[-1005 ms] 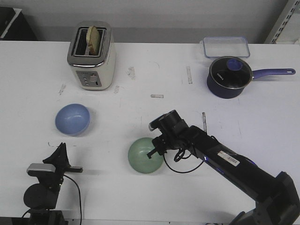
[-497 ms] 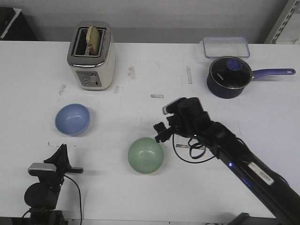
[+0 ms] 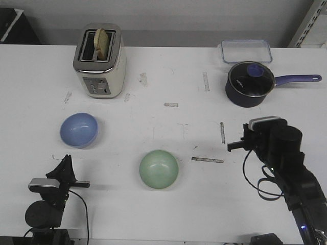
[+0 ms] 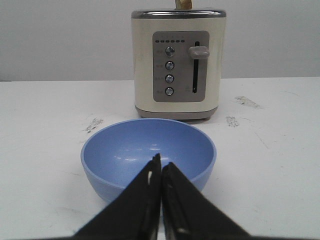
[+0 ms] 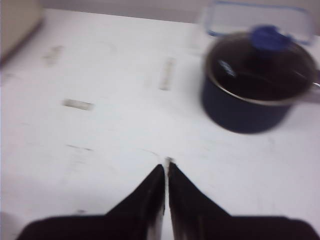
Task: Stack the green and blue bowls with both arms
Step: 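Open the right gripper and retract it back to rest, then reach the left gripper to the rim of the light blue bowl and grasp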
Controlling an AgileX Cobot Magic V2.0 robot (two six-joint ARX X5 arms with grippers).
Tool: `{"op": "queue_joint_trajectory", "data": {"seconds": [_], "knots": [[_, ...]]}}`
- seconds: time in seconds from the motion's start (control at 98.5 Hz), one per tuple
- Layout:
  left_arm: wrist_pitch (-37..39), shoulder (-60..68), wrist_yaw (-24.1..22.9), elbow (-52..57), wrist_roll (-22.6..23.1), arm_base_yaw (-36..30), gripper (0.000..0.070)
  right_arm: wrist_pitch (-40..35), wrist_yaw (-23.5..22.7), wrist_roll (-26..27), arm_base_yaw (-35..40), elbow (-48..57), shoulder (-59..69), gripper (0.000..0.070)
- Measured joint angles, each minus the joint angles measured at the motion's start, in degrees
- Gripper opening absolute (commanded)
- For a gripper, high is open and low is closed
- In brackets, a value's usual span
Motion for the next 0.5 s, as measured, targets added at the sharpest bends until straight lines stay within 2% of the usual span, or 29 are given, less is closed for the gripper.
{"op": "queue_joint_trajectory", "data": {"seconds": [0.162, 0.284, 0.386, 0.497], "knots": [[0.02, 0.0, -0.02, 0.0, -1.99, 0.0, 0.0001, 5.51, 0.04, -0.81, -4.98, -13.53, -9.66, 0.0001], [0.02, 0.0, -1.11, 0.13, -5.22, 0.0, 0.0001, 8.02, 0.0, -0.96, -7.19, -21.92, -16.68, 0.0001], [-0.96, 0.15, -2.95, 2.25, -7.52, 0.0, 0.0001, 8.76, 0.02, -1.01, -7.89, -25.57, -20.57, 0.0001], [-1.14, 1.86, -3.1, 9.25, -8.48, 0.0, 0.0001, 9.53, -0.02, -1.03, -8.0, -26.25, -22.99, 0.0001]]}}
